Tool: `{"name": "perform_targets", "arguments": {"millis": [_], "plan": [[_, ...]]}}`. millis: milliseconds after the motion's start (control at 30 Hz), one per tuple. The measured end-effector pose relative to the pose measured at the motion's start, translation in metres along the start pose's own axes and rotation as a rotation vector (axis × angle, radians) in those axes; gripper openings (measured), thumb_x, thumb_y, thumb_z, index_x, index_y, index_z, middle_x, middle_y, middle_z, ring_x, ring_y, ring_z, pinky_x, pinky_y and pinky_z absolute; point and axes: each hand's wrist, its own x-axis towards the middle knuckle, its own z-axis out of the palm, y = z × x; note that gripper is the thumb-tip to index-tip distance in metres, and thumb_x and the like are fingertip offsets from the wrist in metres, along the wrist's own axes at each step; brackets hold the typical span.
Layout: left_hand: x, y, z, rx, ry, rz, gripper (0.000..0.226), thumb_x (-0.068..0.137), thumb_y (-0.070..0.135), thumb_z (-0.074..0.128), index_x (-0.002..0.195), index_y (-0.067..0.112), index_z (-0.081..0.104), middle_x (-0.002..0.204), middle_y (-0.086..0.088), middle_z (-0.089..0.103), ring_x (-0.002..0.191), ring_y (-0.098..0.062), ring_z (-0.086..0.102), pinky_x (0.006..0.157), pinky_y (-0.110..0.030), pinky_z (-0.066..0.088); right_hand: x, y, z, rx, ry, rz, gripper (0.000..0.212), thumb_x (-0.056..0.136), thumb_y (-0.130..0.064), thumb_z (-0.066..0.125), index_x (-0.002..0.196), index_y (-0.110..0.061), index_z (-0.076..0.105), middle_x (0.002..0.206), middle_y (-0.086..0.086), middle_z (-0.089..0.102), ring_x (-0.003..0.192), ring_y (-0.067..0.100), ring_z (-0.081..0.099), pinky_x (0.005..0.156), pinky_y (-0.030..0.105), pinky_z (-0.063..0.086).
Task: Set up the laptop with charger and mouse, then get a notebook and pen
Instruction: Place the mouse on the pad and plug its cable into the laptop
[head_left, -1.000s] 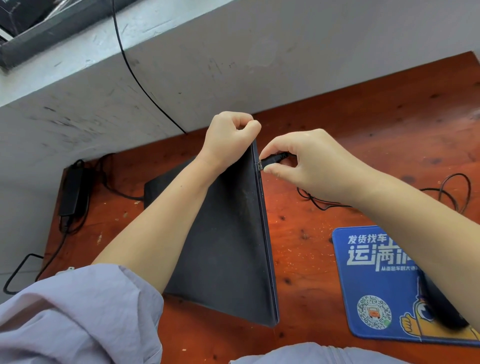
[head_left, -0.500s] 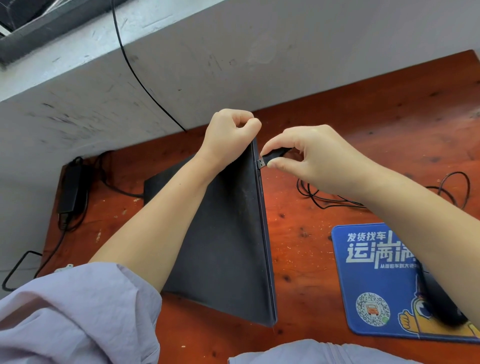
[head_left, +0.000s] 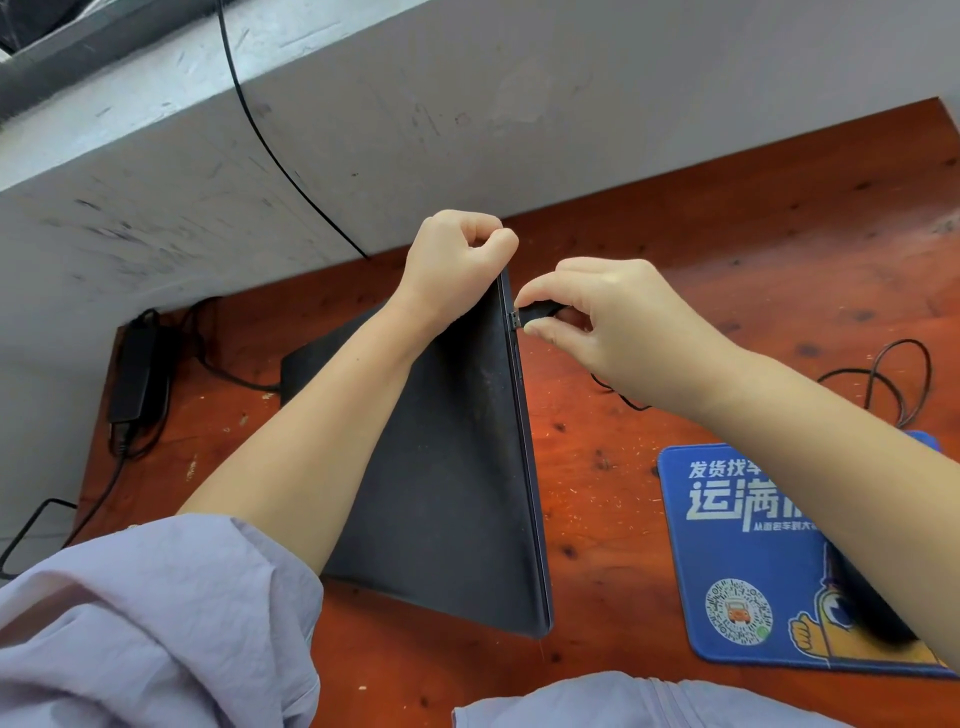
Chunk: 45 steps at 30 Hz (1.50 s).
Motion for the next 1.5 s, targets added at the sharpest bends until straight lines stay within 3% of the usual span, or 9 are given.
{"name": "perform_targets", "arguments": {"millis": [133,267,367,567,667,967,1167,1367,1500], "plan": [[-0.001,-0.001,0.004,0.006,-0.009,-0.006,0.031,0.070,0.020,0.043,0.054,-0.007,0.043,0.056,-0.012,0.028,0.057,-0.021,0.026,0.056,-0.031,0.024,-0.002,0.004,-0.001,0.015,-0.024,-0.026,0.018,0.084,-0.013,0.066,0.101,-0.009,0.069,0.075,-0.007,0.051,0.059,0.011,0.045,0.064,0.016,0.032],[-0.002,-0.002,0.006,0.012,-0.017,-0.004,0.030,0.069,0.020,0.043,0.054,-0.006,0.042,0.056,-0.014,0.028,0.057,-0.021,0.027,0.056,-0.031,0.025,-0.006,0.009,-0.005,0.001,0.016,0.034,0.018,0.087,-0.025,0.062,0.099,-0.015,0.070,0.082,-0.003,0.068,0.072,0.010,0.057,0.071,0.031,0.049],[-0.003,-0.001,0.003,0.008,-0.010,-0.002,0.030,0.069,0.020,0.043,0.054,-0.006,0.042,0.056,-0.013,0.028,0.057,-0.020,0.027,0.055,-0.031,0.025,-0.004,0.012,-0.010,0.135,0.009,0.153,0.028,0.090,-0.036,0.054,0.077,-0.016,0.069,0.057,-0.007,0.065,0.055,0.003,0.054,0.056,0.011,0.040],[-0.003,-0.001,0.001,0.004,-0.011,0.002,0.031,0.070,0.019,0.043,0.055,-0.007,0.042,0.055,-0.011,0.028,0.057,-0.020,0.027,0.055,-0.030,0.025,0.005,0.011,-0.008,0.196,-0.159,0.300,0.058,0.089,-0.044,0.050,0.039,-0.014,0.046,0.030,-0.004,0.042,0.031,0.006,0.035,0.041,0.016,0.033],[-0.003,-0.001,0.001,-0.003,-0.013,0.001,0.031,0.070,0.020,0.043,0.055,-0.007,0.042,0.054,-0.008,0.027,0.056,-0.019,0.027,0.055,-0.030,0.025,0.007,0.010,-0.007,0.204,-0.173,0.314,0.059,0.088,-0.045,0.051,0.038,-0.014,0.044,0.031,-0.004,0.038,0.031,0.006,0.032,0.043,0.022,0.034],[-0.001,-0.004,0.003,-0.006,-0.018,-0.005,0.030,0.069,0.020,0.043,0.055,-0.005,0.043,0.051,-0.003,0.027,0.055,-0.018,0.027,0.055,-0.030,0.025,0.015,0.007,-0.008,0.131,-0.149,0.324,0.055,0.088,-0.038,0.054,0.038,-0.016,0.048,0.027,-0.011,0.045,0.028,0.003,0.041,0.037,0.010,0.032],[-0.001,-0.001,0.006,-0.003,-0.012,-0.018,0.027,0.069,0.021,0.044,0.051,0.000,0.039,0.049,0.002,0.022,0.053,-0.016,0.022,0.054,-0.029,0.022,0.011,0.004,-0.001,0.111,-0.135,0.311,0.046,0.090,-0.038,0.052,0.062,-0.003,0.063,0.037,-0.004,0.048,0.032,0.004,0.042,0.037,0.012,0.033],[-0.005,0.001,0.012,0.026,-0.038,-0.006,0.025,0.070,0.022,0.044,0.048,0.010,0.038,0.048,0.002,0.025,0.053,-0.015,0.025,0.055,-0.029,0.026,0.014,0.009,-0.010,0.058,-0.231,0.320,0.047,0.088,-0.040,0.053,0.063,-0.001,0.062,0.040,-0.001,0.047,0.035,0.010,0.035,0.035,0.018,0.030],[-0.005,0.001,0.012,0.023,-0.041,0.000,0.026,0.070,0.022,0.045,0.047,0.013,0.037,0.048,0.003,0.026,0.052,-0.015,0.026,0.054,-0.029,0.027,0.013,0.009,-0.012,0.070,-0.277,0.337,0.046,0.088,-0.041,0.053,0.052,-0.014,0.062,0.034,-0.005,0.046,0.031,0.007,0.035,0.036,0.020,0.030]]}}
